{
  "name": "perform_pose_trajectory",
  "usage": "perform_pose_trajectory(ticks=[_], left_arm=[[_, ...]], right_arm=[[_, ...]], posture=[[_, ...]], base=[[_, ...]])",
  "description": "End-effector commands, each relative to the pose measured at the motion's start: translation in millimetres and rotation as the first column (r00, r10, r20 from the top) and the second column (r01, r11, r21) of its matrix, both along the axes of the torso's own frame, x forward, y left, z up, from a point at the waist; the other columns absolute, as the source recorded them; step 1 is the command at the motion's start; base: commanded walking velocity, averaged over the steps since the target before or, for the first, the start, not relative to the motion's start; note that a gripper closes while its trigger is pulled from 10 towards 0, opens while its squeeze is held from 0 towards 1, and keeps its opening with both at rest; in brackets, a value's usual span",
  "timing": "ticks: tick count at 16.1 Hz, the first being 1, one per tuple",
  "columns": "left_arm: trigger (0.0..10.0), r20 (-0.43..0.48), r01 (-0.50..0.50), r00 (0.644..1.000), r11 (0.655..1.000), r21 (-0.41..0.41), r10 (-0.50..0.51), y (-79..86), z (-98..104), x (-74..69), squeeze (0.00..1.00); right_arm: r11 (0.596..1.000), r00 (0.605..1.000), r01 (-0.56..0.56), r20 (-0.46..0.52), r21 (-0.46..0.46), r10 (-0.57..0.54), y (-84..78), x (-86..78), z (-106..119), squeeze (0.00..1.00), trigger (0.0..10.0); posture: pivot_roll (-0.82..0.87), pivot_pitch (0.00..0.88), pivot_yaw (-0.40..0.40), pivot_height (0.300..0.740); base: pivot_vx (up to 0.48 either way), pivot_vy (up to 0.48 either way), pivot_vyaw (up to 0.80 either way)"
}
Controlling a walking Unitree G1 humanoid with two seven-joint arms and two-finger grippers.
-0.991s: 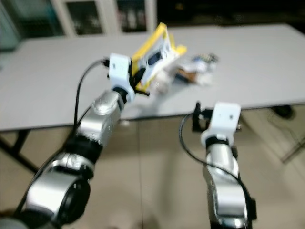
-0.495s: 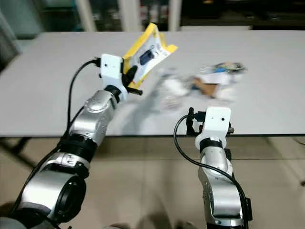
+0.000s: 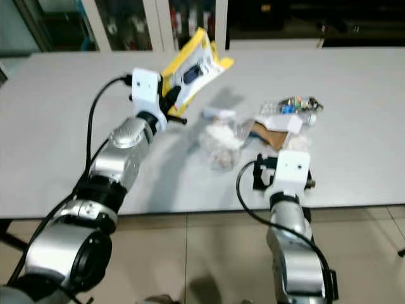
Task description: Picking trash to rubbish bin
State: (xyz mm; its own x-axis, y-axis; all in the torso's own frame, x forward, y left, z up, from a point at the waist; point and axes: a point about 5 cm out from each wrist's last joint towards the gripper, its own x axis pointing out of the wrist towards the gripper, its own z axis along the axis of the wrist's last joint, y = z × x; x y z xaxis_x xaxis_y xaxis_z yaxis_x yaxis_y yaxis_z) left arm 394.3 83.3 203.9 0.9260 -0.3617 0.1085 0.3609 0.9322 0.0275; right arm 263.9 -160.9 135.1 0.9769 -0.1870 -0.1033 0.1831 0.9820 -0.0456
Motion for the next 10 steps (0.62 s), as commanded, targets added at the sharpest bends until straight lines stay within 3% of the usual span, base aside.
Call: perform_pose_trajectory(ticks=[1,3,10], left_arm=[[10.0,-0.012,0.027,1.000,0.999,0.019,-0.026,-6.6,-5,-1.8,0.00],[10.0,-0.016,0.015,1.000,1.000,0.026,-0.015,-2.3,-5,-0.7,0.00],[10.0,-0.017,-0.007,1.000,0.998,0.065,0.008,12.3,-2,0.8,0.00]], right_arm=[[1.000,0.998,0.027,-0.063,-0.007,-0.027,-9.6,-3.5,-14,0.00,10.0],[0.999,0.997,0.035,-0.073,-0.008,-0.036,-11.1,-2.2,-16,0.00,10.0],[0.997,0.994,0.082,-0.068,-0.006,-0.082,-18.6,8.2,-20,0.00,10.0]], posture=[[0.15,0.081,0.030,0.740],[0.16,0.084,0.034,0.740],[0.22,0.118,0.070,0.740]], base=[[0.262,0.000,0.00],[0.278,0.000,0.00],[0.000,0.000,0.00]])
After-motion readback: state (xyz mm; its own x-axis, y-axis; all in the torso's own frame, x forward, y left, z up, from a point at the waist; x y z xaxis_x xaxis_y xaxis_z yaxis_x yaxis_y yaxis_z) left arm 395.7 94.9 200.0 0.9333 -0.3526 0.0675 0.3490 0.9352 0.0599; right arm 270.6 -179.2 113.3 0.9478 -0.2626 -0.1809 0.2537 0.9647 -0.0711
